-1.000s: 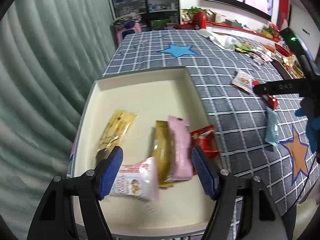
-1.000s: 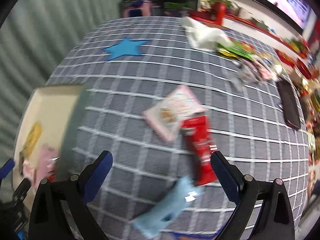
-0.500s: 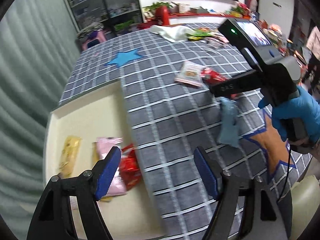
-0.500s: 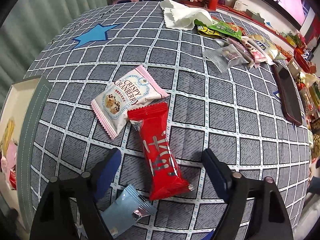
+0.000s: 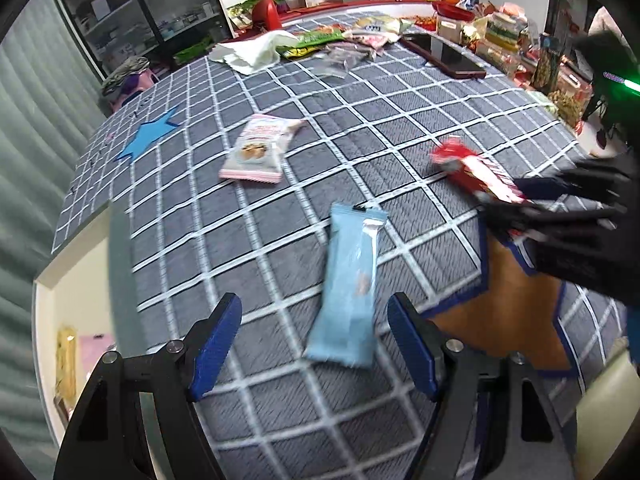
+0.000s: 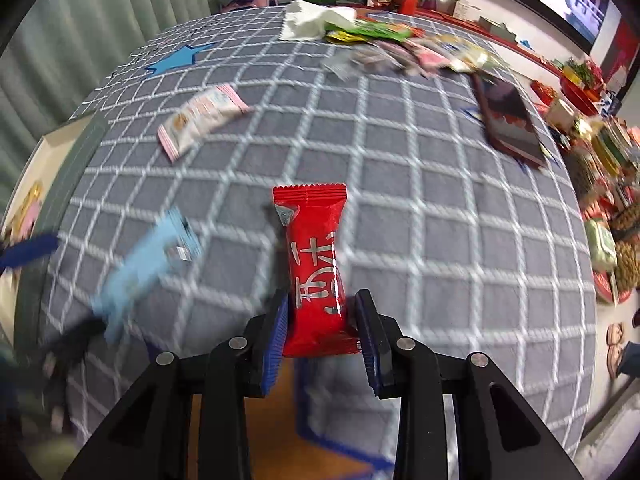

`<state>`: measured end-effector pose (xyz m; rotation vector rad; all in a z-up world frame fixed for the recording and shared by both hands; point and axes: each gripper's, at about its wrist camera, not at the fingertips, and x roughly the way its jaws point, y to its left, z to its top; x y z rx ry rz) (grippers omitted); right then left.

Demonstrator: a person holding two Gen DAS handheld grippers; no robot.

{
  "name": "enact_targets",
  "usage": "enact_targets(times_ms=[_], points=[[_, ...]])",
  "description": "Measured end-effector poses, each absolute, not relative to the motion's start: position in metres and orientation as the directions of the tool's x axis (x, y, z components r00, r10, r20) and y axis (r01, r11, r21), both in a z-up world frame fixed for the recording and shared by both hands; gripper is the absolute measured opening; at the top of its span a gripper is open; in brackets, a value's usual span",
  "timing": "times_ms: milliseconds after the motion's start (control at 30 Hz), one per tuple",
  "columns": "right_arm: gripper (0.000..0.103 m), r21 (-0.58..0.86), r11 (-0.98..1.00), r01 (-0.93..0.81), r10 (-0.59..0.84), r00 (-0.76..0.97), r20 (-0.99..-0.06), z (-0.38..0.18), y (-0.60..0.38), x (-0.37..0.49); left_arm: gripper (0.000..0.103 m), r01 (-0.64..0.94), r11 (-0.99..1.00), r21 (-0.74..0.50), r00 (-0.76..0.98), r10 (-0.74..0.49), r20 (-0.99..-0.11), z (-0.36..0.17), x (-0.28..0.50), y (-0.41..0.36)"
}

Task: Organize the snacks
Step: 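Grasp red bar with right tool while left tool grasps light blue bar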

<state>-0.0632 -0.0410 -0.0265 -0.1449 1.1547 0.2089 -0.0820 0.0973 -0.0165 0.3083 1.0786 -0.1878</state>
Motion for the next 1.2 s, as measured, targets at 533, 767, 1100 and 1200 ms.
enact_targets(times_ms=[533,767,1100,1200], points=[[0.103,-0.007,0.996,-0.088,0.039,0.512,-0.858,-0.040,-0.074,-0.075,0.089,0.129,0.990,0.053,0.588,-0.034,-0.808,-0.039,-0.064,0.099],[0.103,-0.007,0.996,-0.088,0.043,0.553,-0.832,-0.041,-0.075,-0.076,0.103,0.077,0.997,0.001,0.561,-0.042,-0.827,-0.045,-0.061,0.109],[0.103,-0.008,0.997,-0.078,0.038,0.568,-0.822,-0.042,-0.075,-0.079,0.103,0.077,0.997,0.001,0.562,-0.042,-0.826,-0.045,-0.061,0.109],[0.103,-0.008,0.997,-0.078,0.038,0.568,-0.822,-0.042,-0.075,-0.079,0.103,0.077,0.997,0.001,0.562,-0.042,-0.826,-0.045,-0.061,0.109]])
